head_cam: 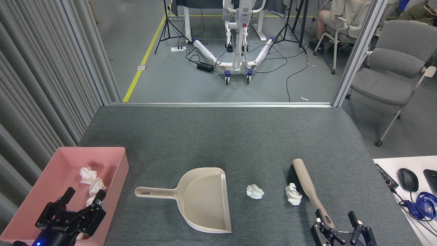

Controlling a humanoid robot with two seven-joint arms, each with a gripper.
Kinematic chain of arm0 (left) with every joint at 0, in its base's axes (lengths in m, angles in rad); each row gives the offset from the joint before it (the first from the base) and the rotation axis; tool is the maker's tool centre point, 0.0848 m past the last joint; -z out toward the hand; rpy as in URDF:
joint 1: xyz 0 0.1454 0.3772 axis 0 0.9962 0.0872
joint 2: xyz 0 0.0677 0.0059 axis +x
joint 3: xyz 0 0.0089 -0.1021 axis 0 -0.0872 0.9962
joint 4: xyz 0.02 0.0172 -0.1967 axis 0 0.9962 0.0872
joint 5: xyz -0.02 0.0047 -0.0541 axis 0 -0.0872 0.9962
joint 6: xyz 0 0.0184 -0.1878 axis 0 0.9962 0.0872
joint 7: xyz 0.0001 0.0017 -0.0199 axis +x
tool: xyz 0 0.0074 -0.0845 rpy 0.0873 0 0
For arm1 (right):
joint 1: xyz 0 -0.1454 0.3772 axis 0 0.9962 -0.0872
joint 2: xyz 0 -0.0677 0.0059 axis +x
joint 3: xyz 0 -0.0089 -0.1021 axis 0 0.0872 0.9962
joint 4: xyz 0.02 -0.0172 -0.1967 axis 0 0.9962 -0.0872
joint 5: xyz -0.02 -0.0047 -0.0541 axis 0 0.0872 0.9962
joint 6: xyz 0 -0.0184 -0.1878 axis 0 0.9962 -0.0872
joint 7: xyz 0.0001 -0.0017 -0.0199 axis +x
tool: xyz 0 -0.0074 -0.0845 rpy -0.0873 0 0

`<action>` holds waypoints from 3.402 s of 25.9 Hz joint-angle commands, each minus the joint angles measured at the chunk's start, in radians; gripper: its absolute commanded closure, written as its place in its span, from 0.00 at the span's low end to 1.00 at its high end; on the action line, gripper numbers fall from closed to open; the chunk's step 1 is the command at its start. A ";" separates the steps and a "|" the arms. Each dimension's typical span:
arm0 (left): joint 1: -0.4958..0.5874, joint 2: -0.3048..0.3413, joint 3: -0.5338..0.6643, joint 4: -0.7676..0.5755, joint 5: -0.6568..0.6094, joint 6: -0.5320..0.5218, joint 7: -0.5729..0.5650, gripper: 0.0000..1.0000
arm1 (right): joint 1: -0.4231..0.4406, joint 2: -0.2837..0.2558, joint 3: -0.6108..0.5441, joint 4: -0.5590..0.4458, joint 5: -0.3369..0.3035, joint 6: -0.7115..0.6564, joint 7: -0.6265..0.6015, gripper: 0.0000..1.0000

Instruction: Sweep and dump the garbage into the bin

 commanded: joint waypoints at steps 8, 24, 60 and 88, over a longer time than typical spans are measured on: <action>-0.007 0.002 0.003 0.012 -0.001 -0.002 -0.003 0.00 | -0.005 0.020 0.013 0.053 0.000 0.000 -0.006 0.02; 0.016 -0.056 -0.026 -0.051 0.064 -0.007 -0.001 0.01 | -0.051 0.038 0.034 0.116 -0.002 -0.002 -0.012 0.02; -0.119 -0.259 -0.312 0.255 0.559 0.088 0.103 0.04 | -0.088 0.020 0.045 0.182 -0.046 0.009 -0.020 0.17; -0.291 -0.340 -0.267 0.564 0.648 0.040 0.189 0.08 | -0.088 0.001 0.043 0.184 -0.053 -0.022 -0.019 0.90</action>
